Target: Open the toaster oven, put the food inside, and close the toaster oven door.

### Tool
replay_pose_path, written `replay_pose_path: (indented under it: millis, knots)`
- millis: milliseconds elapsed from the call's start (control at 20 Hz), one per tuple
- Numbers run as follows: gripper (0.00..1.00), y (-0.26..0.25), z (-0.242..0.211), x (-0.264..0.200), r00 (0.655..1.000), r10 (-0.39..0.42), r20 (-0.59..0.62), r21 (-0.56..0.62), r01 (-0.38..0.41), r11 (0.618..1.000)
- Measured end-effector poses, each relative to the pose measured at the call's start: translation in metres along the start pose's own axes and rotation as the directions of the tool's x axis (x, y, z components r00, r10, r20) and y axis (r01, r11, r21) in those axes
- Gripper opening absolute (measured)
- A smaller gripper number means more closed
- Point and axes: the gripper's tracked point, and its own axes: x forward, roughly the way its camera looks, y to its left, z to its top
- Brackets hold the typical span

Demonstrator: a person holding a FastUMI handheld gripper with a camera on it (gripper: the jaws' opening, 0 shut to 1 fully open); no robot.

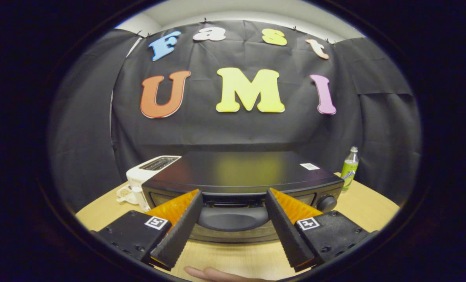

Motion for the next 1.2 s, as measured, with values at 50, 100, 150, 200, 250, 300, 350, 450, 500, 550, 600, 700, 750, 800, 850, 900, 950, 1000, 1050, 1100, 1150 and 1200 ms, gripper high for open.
replay_pose_path:
  millis: [50,100,150,200,250,300,350,450,500,550,600,700,750,800,850,900,950,1000,1050,1100,1150,1200]
  knots:
    - [1.00,0.001,-0.001,-0.002,1.000,0.001,0.004,-0.009,-0.001,1.000]
    - [1.00,0.002,-0.002,-0.007,1.000,-0.002,0.006,-0.018,0.002,1.000]
    - [1.00,0.002,-0.003,-0.012,1.000,-0.007,0.014,-0.023,0.007,1.000]
    - [1.00,0.002,-0.007,-0.016,1.000,-0.008,0.014,-0.026,0.009,1.000]
    - [1.00,0.002,-0.009,-0.022,1.000,-0.007,0.016,-0.016,0.008,1.000]
    - [1.00,0.003,-0.013,-0.028,1.000,-0.005,0.003,-0.018,0.005,1.000]
    - [1.00,0.002,-0.018,-0.035,1.000,0.000,-0.008,-0.029,0.000,1.000]
    - [1.00,0.001,-0.026,-0.049,0.999,0.008,-0.032,-0.006,-0.008,1.000]
    - [1.00,0.002,-0.032,-0.055,0.999,0.010,-0.046,0.002,-0.010,1.000]
    - [1.00,0.002,-0.037,-0.061,0.998,0.012,-0.066,-0.004,-0.013,1.000]
    - [1.00,0.002,-0.045,-0.066,0.996,0.016,-0.085,-0.008,-0.017,1.000]
    - [1.00,0.001,-0.055,-0.077,0.993,0.016,-0.115,0.006,-0.015,1.000]
    - [1.00,0.001,-0.058,-0.080,0.991,0.011,-0.134,0.003,-0.010,1.000]
    - [1.00,0.001,-0.065,-0.083,0.988,0.003,-0.154,-0.002,-0.003,1.000]
    - [1.00,0.001,-0.070,-0.087,0.984,-0.005,-0.181,-0.010,0.003,1.000]
    - [1.00,0.001,-0.076,-0.092,0.978,-0.009,-0.206,-0.021,0.005,1.000]
    - [1.00,0.001,-0.081,-0.095,0.974,-0.010,-0.228,-0.035,0.002,0.999]
    - [1.00,0.000,-0.087,-0.099,0.969,-0.009,-0.246,-0.043,-0.002,0.999]
    - [1.00,0.000,-0.091,-0.101,0.965,-0.007,-0.263,-0.047,-0.006,0.999]
    - [1.00,0.000,-0.098,-0.104,0.960,-0.006,-0.280,-0.051,-0.009,0.999]
    - [1.00,0.000,-0.103,-0.107,0.954,-0.007,-0.298,-0.058,-0.011,0.998]
    - [1.00,-0.001,-0.109,-0.108,0.947,-0.009,-0.320,-0.066,-0.012,0.998]
